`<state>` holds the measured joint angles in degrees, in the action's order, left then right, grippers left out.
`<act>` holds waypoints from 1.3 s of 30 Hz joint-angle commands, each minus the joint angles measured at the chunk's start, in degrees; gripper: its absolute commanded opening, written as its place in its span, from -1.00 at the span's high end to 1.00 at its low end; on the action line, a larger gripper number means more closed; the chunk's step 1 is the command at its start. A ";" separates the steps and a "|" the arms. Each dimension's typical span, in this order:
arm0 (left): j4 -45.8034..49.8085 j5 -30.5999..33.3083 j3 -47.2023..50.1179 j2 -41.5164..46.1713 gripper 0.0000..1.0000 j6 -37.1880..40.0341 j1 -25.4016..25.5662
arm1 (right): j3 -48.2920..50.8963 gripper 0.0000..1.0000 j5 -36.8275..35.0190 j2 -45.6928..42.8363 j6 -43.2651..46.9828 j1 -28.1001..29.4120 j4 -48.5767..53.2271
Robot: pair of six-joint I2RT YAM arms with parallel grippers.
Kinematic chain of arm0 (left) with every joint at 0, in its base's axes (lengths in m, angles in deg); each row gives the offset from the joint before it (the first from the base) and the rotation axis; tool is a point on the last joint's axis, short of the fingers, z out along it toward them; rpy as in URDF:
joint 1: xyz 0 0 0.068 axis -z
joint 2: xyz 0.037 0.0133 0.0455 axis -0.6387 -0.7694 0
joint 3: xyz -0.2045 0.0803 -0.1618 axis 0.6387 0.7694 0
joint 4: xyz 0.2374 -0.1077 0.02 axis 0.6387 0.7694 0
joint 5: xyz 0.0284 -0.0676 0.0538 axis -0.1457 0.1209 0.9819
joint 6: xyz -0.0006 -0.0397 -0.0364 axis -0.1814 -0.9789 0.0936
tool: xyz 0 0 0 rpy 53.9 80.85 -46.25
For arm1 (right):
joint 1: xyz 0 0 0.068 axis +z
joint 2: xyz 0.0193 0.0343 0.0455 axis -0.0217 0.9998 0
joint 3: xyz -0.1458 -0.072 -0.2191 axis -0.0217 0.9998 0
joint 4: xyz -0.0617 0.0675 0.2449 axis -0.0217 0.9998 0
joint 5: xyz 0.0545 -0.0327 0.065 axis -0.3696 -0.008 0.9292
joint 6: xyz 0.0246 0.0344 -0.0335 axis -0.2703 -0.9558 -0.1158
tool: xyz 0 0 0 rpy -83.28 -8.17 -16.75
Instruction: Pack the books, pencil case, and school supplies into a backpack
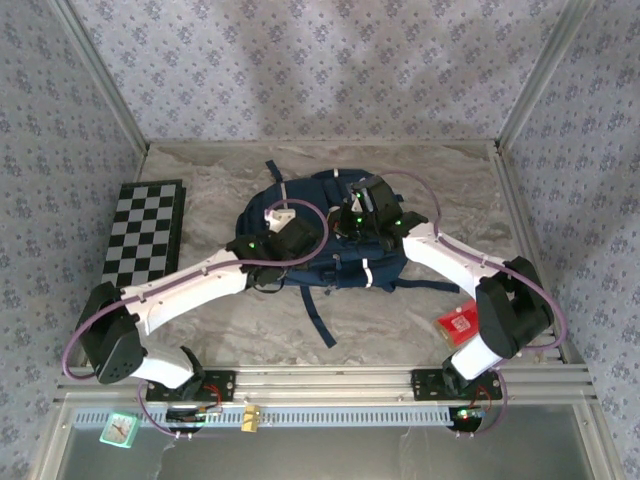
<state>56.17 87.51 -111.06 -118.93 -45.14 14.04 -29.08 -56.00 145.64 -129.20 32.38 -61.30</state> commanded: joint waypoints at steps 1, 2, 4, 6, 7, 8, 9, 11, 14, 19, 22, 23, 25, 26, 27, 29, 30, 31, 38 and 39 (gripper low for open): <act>0.28 -1.65 0.23 0.58 -0.04 1.59 -0.60 | -3.07 1.00 0.34 0.22 0.00 -0.41 -3.45; -0.22 -2.61 0.35 0.47 0.00 1.78 -0.82 | -3.24 1.00 0.62 0.31 0.09 -0.47 -3.45; -1.93 -4.19 0.58 0.25 0.03 2.94 -1.13 | -3.57 1.00 0.69 0.51 0.09 -0.49 -3.29; -4.28 -6.74 0.88 0.03 0.07 4.69 -1.52 | -3.57 1.00 0.61 0.44 0.22 -0.44 -3.28; -4.72 -7.22 1.01 -0.12 0.08 5.03 -1.75 | -3.57 1.00 0.60 0.47 0.25 -0.47 -3.27; -4.57 -7.01 0.88 -0.25 0.10 5.17 -1.83 | -3.59 1.00 0.56 0.49 0.12 -0.44 -3.28; -4.26 -6.44 0.61 -0.56 0.13 5.52 -1.86 | -3.56 1.00 0.59 0.53 0.21 -0.48 -3.28; -4.00 -5.71 0.51 -0.93 0.19 6.17 -1.96 | -3.58 1.00 0.60 0.58 0.27 -0.45 -3.30; -4.29 -6.08 0.93 -1.09 0.31 6.72 -2.65 | -3.57 1.00 0.61 0.62 0.36 -0.47 -3.23; -4.22 -4.56 2.45 0.16 0.53 7.66 -3.71 | -3.53 1.00 0.86 0.43 1.25 -0.72 -2.36; -4.85 -5.18 3.85 1.63 0.72 9.52 -4.49 | -3.45 1.00 1.00 0.19 1.67 -1.04 -2.07; -4.91 -4.87 4.29 2.14 0.78 9.97 -4.54 | -3.48 1.00 1.18 0.23 1.88 -1.16 -1.98; -5.10 -4.66 5.02 3.21 0.89 10.86 -4.82 | -3.57 1.00 1.08 0.26 2.35 -1.20 -1.56; -5.03 -4.41 5.39 3.74 0.95 11.40 -5.11 | -3.55 1.00 1.13 0.18 2.58 -1.34 -1.30; -4.55 -4.00 5.66 4.17 1.00 11.64 -5.47 | -3.73 1.00 1.24 0.06 2.90 -1.38 -0.88; -3.50 -3.44 6.36 5.22 1.00 12.52 -6.05 | -4.27 1.00 1.71 -0.05 4.00 -1.70 0.05; -3.03 -3.11 6.84 5.92 1.00 13.15 -6.28 | -4.65 1.00 1.90 -0.06 4.69 -2.01 1.14; -2.71 -2.95 7.41 6.57 1.00 13.55 -6.40 | -4.78 1.00 2.12 -0.12 5.33 -2.43 1.69; -4.15 -8.62 10.13 9.90 1.00 17.32 -2.47 | -13.54 1.00 6.61 5.08 13.44 -5.27 8.93; -4.51 -9.39 9.74 9.28 1.00 17.40 -1.04 | -15.37 1.00 7.47 6.31 14.63 -5.74 9.82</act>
<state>48.38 80.34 -101.86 -110.65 -30.26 9.97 -37.65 -48.94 149.68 -121.14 29.34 -51.71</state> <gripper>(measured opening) 0.056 0.053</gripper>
